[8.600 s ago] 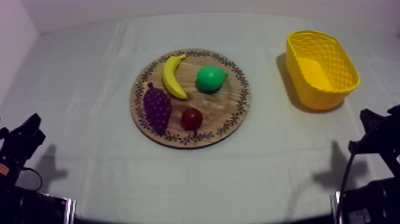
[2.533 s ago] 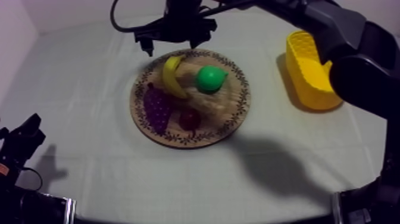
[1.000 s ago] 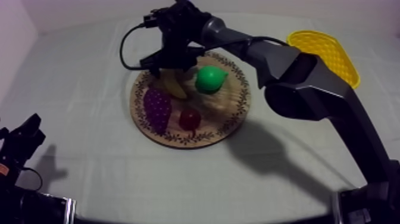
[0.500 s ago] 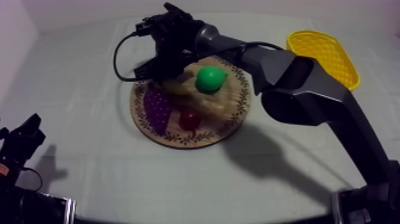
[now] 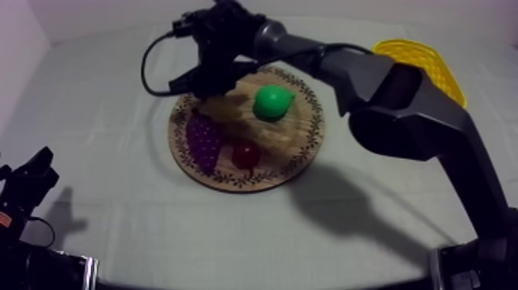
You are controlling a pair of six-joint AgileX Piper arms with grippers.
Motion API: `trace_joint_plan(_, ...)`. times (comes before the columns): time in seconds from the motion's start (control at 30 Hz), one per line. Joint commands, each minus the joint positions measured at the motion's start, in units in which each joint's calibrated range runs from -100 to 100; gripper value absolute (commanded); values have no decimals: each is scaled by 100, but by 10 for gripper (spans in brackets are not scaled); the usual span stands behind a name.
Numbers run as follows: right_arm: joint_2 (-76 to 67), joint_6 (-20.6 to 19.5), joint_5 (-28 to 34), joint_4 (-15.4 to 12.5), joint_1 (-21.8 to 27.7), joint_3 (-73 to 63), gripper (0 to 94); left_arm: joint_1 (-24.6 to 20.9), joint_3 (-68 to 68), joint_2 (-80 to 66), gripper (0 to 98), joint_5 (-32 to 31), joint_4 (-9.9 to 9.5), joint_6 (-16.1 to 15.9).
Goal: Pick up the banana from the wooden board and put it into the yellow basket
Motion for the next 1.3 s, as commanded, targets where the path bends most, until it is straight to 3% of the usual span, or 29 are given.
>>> trace_joint_plan(0.0, -454, -4, -64, 5, 22, 210, 124, 0, 3, -3, 1, 0, -2, -1)
trace_joint_plan(0.27, -1940, -4, -197, 159, 129, 1088, 125, 0, 3, -3, 1, 0, -2, -1)
trace_joint_plan(0.53, -3916, -117, -733, 586, 345, 3024, 118, 0, 3, -3, 1, 0, -2, -1)
trace_joint_plan(0.9, -5986, 239, -1382, 598, 1543, 4966, 102, 0, 3, -3, 1, 0, -2, -1)
trace_joint_plan(1.1, -6457, 512, -1703, 490, 2230, 5844, 99, 0, 3, -3, 1, 0, -2, 0)
trace_joint_plan(1.27, -6459, 520, -1911, 638, 2477, 6501, 102, 0, 3, -3, 1, 0, -2, -1)
